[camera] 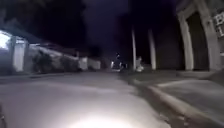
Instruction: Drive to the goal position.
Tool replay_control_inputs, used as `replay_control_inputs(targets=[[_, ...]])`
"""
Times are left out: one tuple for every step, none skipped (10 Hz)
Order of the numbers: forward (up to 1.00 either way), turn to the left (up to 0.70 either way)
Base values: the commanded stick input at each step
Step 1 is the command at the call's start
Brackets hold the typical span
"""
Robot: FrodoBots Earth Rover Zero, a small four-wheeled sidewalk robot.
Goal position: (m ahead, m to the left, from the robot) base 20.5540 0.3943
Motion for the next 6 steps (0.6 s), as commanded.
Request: replay_control_inputs(targets=[[0.7, 0.0], [0.7, 0.0], [0.7, 0.0], [0.7, 0.0], [0.7, 0.0], [0.7, -0.35]])
